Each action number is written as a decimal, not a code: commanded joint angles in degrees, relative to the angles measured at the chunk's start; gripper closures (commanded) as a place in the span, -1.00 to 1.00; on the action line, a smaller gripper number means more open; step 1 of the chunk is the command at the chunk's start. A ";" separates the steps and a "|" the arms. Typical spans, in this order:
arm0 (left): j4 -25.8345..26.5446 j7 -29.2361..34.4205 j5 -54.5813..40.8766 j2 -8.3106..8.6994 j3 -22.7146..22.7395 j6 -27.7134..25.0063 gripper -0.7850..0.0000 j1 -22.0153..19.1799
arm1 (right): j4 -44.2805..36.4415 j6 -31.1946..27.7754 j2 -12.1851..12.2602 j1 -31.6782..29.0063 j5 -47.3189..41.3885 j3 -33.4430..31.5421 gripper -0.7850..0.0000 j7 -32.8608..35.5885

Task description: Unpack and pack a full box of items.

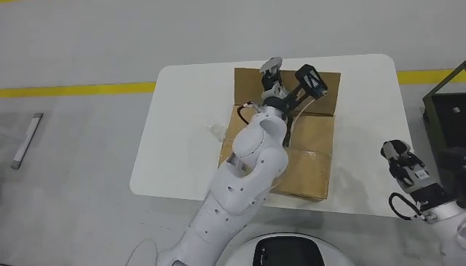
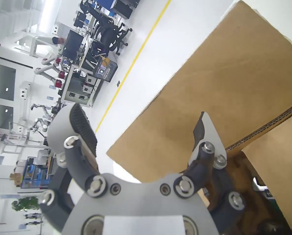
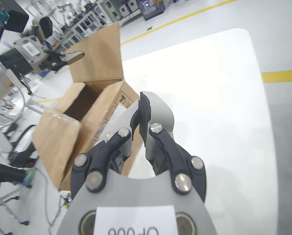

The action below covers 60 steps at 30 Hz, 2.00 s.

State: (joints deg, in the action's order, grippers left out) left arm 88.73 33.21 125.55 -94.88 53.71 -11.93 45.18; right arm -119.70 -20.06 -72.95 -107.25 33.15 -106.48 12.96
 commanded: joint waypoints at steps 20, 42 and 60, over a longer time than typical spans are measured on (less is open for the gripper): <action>34.61 0.70 -3.48 4.06 16.88 -3.52 -1.00 30.80 | 3.15 -13.69 1.88 5.54 -10.74 1.18 1.00 17.10; 34.80 -1.10 -4.48 4.37 18.45 -1.67 -1.00 32.81 | 5.41 -10.17 3.33 11.01 -9.86 7.31 0.33 22.76; 34.80 -1.10 -4.48 4.37 18.45 -1.67 -1.00 32.81 | 4.70 -7.69 4.18 12.44 -4.95 10.26 0.23 21.38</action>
State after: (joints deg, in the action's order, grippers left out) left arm 123.53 32.11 121.07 -90.50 72.15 -13.60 77.99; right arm -115.03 -27.84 -68.81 -95.03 28.18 -96.28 34.36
